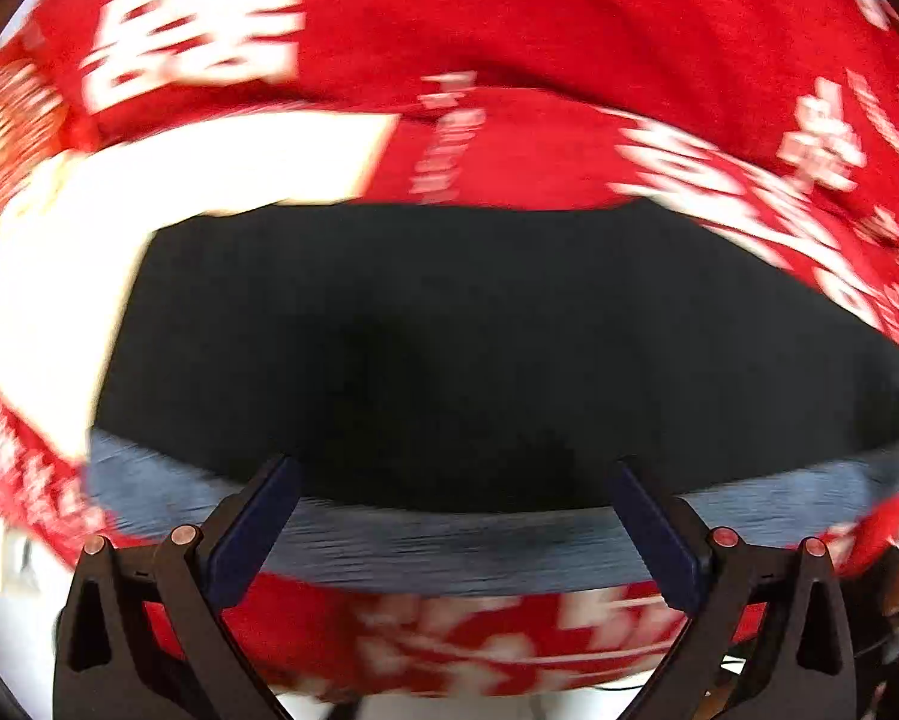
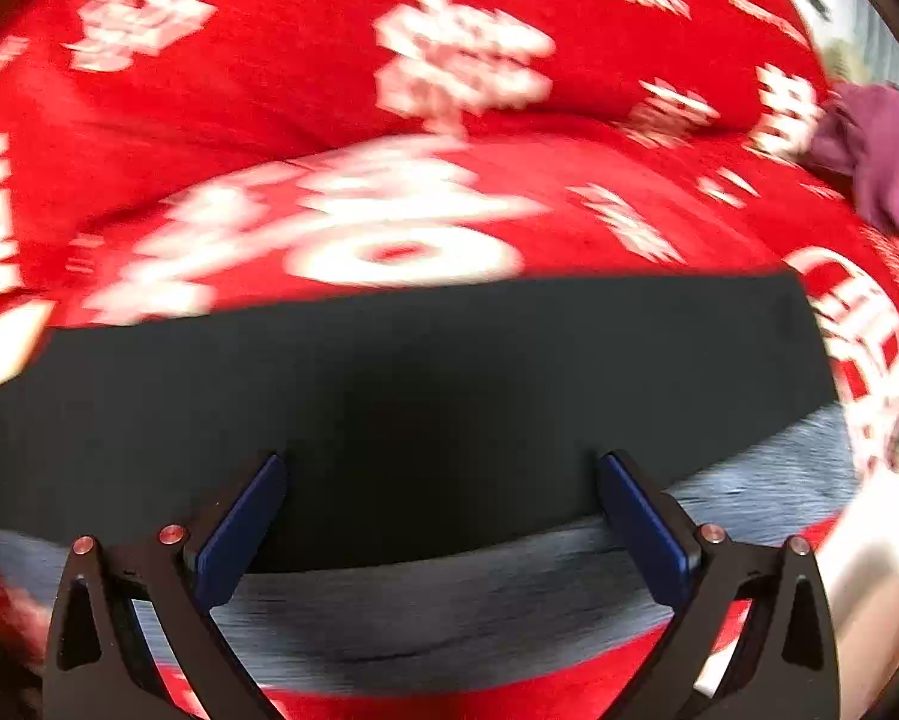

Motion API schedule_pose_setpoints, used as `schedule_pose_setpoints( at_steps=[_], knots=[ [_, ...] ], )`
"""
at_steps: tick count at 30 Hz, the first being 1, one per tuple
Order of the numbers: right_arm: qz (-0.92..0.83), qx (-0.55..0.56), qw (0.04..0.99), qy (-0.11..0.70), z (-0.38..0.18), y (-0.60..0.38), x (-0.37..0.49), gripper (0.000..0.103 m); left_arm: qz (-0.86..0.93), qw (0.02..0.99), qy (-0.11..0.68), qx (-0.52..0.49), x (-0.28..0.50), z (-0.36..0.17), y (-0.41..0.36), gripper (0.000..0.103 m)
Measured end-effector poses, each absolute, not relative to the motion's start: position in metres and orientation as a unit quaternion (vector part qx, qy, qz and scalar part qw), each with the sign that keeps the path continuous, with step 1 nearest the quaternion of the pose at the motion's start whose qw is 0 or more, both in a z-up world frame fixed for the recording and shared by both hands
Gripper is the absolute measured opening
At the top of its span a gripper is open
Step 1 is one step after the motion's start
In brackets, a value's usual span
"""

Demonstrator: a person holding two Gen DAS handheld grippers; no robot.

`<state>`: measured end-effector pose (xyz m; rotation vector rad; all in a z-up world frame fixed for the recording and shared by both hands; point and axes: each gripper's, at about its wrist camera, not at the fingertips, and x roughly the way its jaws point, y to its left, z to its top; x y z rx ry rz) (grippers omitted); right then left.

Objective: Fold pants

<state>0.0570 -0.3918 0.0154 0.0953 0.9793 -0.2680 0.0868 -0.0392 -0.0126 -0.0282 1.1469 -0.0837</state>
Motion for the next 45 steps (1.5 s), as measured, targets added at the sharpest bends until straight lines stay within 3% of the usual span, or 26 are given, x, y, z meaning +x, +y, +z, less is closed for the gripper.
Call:
schedule_pose_setpoints(
  at_steps=[2,8,20,26,34,45],
  knots=[
    [-0.083,0.022,0.888,0.452,0.023,-0.345,0.06,0.103,-0.057,0.838,0.543,0.003,0.085,-0.013,-0.068,0.103],
    [0.013,-0.09,0.86,0.502,-0.015,-0.248,0.068,0.103,-0.064,0.822,0.566,0.026,0.099,-0.045,-0.096,0.103],
    [-0.054,-0.012,0.854,0.518,-0.005,-0.367,0.061,0.103,-0.062,0.82,0.568,0.031,0.1,-0.05,-0.095,0.103],
    [-0.054,-0.041,0.86,0.507,-0.008,-0.361,0.061,0.103,-0.054,0.816,0.575,0.025,0.099,-0.039,-0.101,0.103],
    [-0.05,-0.038,0.862,0.504,-0.012,-0.362,0.056,0.103,-0.108,0.819,0.563,0.032,0.113,-0.013,-0.169,0.103],
    [-0.056,-0.009,0.852,0.521,0.001,-0.412,0.052,0.103,-0.106,0.794,0.595,0.067,0.12,-0.044,-0.219,0.103]
  ],
)
